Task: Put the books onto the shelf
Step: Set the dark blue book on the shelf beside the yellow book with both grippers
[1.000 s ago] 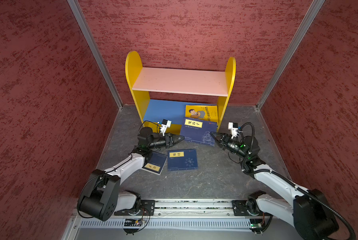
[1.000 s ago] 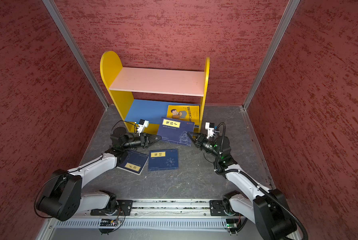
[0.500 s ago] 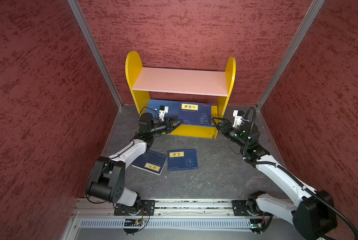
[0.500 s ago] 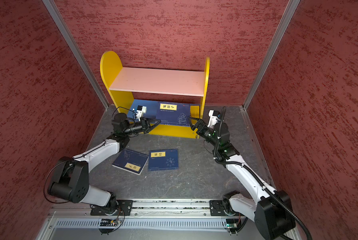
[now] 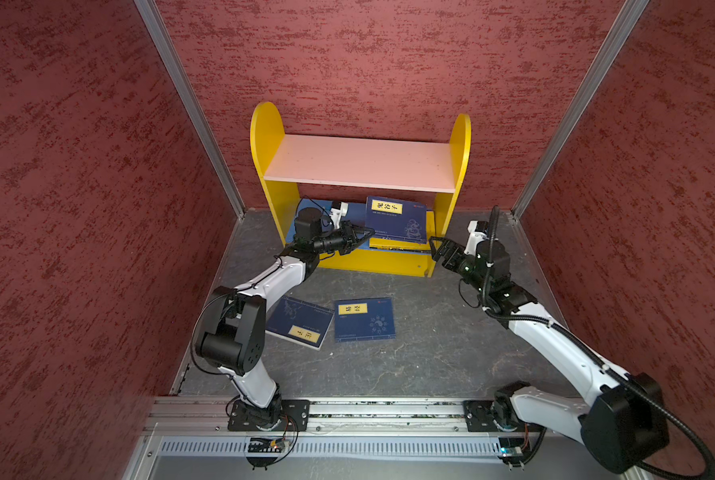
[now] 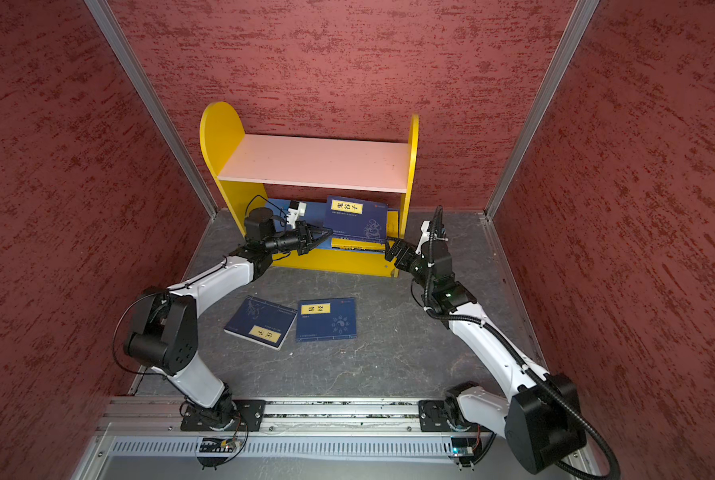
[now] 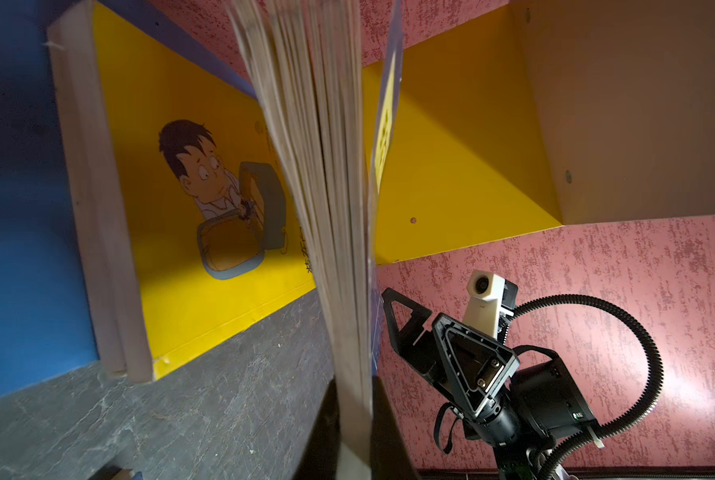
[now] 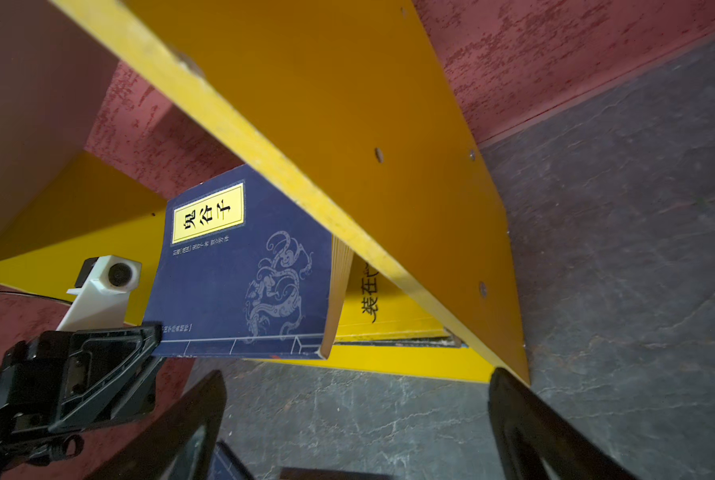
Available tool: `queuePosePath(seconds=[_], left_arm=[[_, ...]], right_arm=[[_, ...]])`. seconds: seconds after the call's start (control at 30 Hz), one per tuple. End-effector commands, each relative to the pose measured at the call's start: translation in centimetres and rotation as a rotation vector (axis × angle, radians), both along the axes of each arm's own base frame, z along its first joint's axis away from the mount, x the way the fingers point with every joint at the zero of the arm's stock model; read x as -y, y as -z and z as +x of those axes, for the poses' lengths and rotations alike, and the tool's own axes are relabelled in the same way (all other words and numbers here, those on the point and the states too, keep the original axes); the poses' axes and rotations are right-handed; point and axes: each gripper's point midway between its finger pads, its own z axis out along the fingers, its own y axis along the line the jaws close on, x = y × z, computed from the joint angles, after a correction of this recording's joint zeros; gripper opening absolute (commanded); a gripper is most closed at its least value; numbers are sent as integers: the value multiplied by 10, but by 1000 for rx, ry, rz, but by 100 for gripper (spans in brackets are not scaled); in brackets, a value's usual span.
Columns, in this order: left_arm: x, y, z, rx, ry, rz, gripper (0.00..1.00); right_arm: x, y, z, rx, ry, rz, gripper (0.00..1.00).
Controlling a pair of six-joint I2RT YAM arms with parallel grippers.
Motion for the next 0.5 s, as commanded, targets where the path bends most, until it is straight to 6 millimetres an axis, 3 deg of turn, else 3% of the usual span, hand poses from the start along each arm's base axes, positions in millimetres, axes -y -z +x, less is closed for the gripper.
queuePosePath(seconds=[0.0,0.47], left_arm=[[6,-1,9,29,5,9,0],[32,10,18,6,26,63,0]], right_arm=[[14,-11,15,51,78,-78,99],[4,6,51,31,93,-92,99]])
